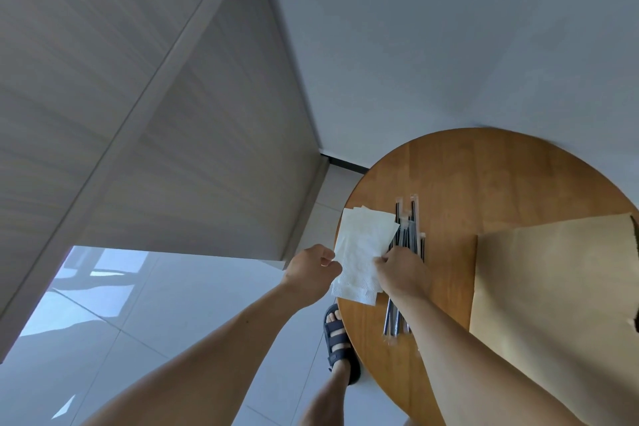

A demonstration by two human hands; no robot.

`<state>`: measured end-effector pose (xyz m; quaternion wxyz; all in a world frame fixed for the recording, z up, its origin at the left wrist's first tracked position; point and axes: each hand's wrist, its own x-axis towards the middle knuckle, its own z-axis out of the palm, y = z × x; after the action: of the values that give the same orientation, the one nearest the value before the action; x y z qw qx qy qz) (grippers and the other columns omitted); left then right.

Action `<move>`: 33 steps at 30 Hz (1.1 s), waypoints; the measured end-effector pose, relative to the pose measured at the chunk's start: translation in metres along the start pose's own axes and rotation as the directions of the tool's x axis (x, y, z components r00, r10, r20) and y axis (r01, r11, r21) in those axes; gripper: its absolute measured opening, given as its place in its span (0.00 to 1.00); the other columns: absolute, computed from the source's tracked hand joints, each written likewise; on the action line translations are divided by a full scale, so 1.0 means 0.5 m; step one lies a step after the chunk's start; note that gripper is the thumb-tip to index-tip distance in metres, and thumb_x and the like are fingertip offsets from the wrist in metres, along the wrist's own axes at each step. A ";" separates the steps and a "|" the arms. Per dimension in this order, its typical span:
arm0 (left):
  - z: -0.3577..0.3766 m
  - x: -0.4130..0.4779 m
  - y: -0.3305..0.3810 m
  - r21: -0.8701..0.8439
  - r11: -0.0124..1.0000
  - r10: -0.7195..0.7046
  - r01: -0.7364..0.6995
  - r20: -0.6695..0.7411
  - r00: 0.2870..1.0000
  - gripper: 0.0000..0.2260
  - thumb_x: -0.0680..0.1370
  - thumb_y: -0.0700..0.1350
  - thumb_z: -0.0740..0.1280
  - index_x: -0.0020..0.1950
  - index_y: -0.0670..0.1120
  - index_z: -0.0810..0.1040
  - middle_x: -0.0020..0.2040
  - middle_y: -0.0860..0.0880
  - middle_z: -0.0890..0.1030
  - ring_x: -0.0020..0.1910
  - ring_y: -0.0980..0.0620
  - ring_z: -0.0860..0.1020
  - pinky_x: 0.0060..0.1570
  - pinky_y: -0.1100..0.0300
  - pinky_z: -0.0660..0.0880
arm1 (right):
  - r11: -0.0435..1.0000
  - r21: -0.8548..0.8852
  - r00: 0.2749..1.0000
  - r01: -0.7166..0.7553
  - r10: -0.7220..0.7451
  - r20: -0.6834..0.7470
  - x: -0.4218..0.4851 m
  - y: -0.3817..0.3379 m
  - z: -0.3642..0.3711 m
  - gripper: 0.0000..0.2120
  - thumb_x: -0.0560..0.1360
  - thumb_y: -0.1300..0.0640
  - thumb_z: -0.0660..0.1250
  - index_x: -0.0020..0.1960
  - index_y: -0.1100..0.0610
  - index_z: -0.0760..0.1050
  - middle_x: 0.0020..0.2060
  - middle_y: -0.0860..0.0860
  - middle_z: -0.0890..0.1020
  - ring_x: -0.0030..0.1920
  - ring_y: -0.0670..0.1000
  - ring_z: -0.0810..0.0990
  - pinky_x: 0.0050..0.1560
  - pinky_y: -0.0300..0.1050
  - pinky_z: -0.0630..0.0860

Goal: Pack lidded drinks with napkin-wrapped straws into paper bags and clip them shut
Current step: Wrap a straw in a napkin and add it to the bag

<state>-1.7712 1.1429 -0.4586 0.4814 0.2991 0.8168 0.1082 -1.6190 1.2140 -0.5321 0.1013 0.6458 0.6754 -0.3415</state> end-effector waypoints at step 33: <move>0.005 0.009 0.028 -0.027 0.999 -0.026 0.026 0.004 1.000 0.16 0.80 0.46 0.63 0.67 0.46 0.74 0.63 0.50 0.77 0.57 0.53 0.74 0.52 0.61 0.72 | 0.915 0.398 0.992 0.065 -0.015 -0.127 0.012 0.014 -0.001 0.07 0.74 0.55 0.68 0.39 0.54 0.72 0.32 0.48 0.78 0.33 0.49 0.79 0.29 0.44 0.75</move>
<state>-1.7654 1.1563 -0.4565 0.4884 0.2819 0.8181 0.1124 -1.6133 1.2188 -0.5376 -0.0815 0.6584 0.6087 -0.4350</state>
